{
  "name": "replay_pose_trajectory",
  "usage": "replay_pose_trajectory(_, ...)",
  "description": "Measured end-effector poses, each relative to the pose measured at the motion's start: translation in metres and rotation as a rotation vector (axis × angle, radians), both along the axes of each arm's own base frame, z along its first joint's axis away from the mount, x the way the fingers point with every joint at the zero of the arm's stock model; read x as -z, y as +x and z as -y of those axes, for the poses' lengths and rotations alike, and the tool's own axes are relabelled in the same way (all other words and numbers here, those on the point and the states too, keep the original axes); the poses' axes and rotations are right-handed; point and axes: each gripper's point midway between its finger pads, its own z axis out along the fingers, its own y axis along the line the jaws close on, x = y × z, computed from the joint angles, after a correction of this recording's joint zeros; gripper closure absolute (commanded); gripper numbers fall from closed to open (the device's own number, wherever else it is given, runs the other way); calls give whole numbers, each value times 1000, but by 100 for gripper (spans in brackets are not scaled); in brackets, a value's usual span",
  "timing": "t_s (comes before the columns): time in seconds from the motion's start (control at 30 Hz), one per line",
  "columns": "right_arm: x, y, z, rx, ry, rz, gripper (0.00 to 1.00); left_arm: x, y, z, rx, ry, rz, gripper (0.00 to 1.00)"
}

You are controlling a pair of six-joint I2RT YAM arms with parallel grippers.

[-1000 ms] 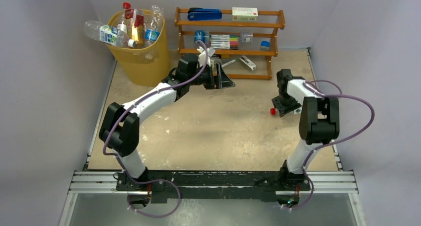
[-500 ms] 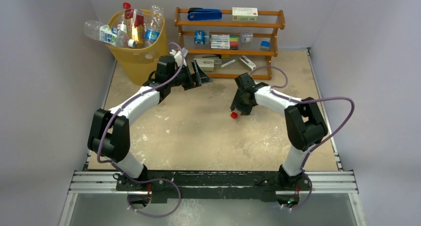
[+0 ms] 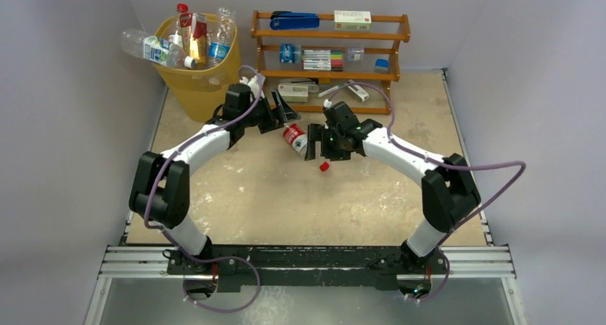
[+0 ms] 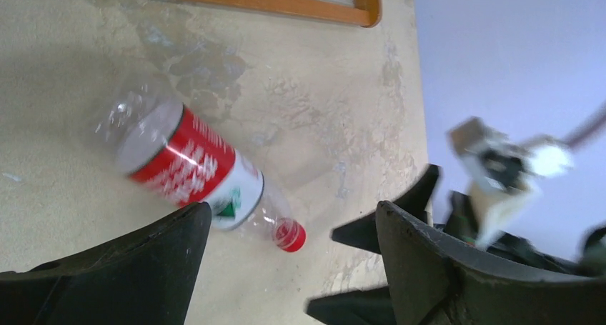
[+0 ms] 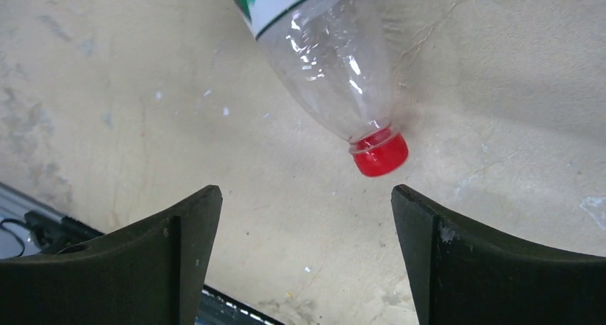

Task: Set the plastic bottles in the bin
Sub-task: Move the plastic bottle to the center of the board, then pick up the plastic bottle at the center of the board.

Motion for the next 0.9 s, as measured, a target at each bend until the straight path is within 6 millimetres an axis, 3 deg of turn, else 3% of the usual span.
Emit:
replay_pose_trajectory(0.17,-41,-5,5,-19,45,89,6,30,4,4,-8,6,-76,14)
replay_pose_trajectory(0.3,-69,-7,7,-24,84,156,8,41,1,10,-8,12,-100,14)
replay_pose_trajectory(0.37,-69,-8,7,-35,81,159,9,49,-7,16,-8,11,-109,14)
replay_pose_trajectory(0.5,-47,-13,6,-67,68,122,12,71,-29,18,-20,19,-145,14)
replay_pose_trajectory(0.7,-17,-26,10,-118,32,71,13,63,-30,3,-105,62,-116,13)
replay_pose_trajectory(0.9,-16,-34,-5,-196,40,96,14,11,-6,-1,-155,65,-12,13)
